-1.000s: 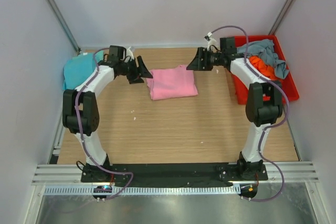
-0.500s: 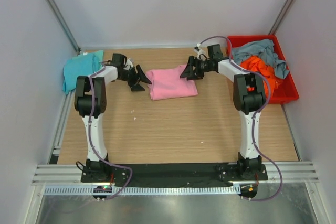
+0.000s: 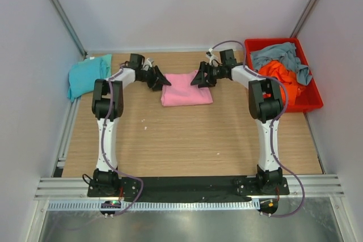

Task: Fold and stack the t-shirts
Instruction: Neatly place the folded tshirt to the corner

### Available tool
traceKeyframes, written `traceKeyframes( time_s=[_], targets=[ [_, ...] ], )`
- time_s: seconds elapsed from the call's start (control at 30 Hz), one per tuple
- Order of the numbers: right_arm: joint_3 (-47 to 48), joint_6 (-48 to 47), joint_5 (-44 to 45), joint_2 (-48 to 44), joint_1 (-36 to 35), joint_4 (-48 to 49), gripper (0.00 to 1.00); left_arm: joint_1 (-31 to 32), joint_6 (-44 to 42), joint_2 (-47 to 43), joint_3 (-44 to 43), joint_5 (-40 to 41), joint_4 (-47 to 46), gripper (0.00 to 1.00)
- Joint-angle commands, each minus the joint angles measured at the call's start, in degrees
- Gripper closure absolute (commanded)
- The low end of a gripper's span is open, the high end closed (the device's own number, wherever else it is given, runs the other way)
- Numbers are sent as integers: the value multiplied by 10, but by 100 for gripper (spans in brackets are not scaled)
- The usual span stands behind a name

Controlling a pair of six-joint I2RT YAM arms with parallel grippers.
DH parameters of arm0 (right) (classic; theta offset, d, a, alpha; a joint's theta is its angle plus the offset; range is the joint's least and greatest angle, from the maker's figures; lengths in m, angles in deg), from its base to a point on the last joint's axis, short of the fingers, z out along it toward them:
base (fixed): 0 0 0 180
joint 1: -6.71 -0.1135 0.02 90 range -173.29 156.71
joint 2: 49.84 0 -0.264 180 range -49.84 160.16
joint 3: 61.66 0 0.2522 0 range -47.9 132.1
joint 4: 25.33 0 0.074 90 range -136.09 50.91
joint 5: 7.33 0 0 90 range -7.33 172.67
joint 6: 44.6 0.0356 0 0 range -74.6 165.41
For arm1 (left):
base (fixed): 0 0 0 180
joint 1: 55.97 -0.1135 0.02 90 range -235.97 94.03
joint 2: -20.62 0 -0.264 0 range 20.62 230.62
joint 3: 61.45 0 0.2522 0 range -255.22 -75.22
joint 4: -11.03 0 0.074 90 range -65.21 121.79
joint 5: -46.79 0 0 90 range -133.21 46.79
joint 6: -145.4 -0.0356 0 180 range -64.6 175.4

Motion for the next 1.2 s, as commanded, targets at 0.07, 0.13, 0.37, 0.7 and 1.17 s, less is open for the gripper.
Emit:
traceKeyframes(
  time_s=[0.07,0.13,0.37,0.7,1.17],
  targets=[
    [6,5,2,4,-9,23,28,25,-8,30,-16,19,-10,73],
    [4,3,2,0,-10,20,28,27,-8,25,-12,19,-11,91],
    [-27,-58,7,-97,7,-37,28,20,-93,-50,-17,20,80,100],
    [-234,-255,199,-427,15,-52,17,-10,-383,-145,-121,204,407,100],
    [-377,-242,241,-638,21,-31,9,-101,-502,-211,-133,487,414,100]
  ],
)
